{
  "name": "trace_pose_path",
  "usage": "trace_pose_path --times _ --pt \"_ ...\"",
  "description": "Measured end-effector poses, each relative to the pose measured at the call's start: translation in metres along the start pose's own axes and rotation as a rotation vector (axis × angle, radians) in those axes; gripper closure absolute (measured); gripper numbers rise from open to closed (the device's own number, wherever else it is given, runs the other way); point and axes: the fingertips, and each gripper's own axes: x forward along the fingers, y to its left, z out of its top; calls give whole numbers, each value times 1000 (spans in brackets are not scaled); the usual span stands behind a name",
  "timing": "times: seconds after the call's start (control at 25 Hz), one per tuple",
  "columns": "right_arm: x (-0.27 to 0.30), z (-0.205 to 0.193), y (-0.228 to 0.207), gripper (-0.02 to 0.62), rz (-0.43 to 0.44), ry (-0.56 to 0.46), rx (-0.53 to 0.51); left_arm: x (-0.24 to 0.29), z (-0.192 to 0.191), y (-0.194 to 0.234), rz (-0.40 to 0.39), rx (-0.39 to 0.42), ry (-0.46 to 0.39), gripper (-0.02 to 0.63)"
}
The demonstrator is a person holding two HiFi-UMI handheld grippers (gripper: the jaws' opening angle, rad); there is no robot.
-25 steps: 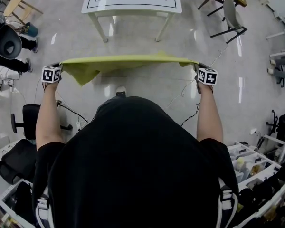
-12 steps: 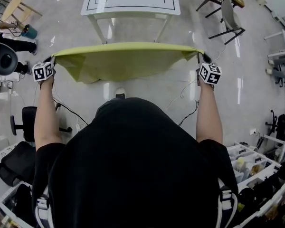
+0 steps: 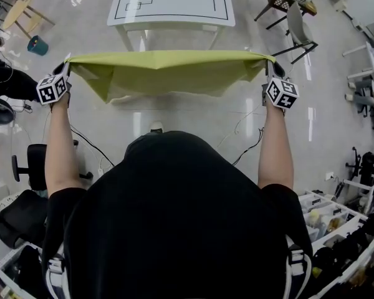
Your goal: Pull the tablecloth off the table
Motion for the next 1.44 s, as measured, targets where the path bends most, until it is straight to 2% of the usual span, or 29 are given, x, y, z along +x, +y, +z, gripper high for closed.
trace_pose_path --times 0.28,0.52,1.44 --pt "-6 43 -5 577 -24 -79 23 -12 47 -3 2 17 -106 583" --pt "-11 58 -9 577 -37 -102 26 -21 64 3 15 6 -153 583" --pt "-6 45 -18 577 -44 -77 50 -16 55 0 13 -8 -141 583"
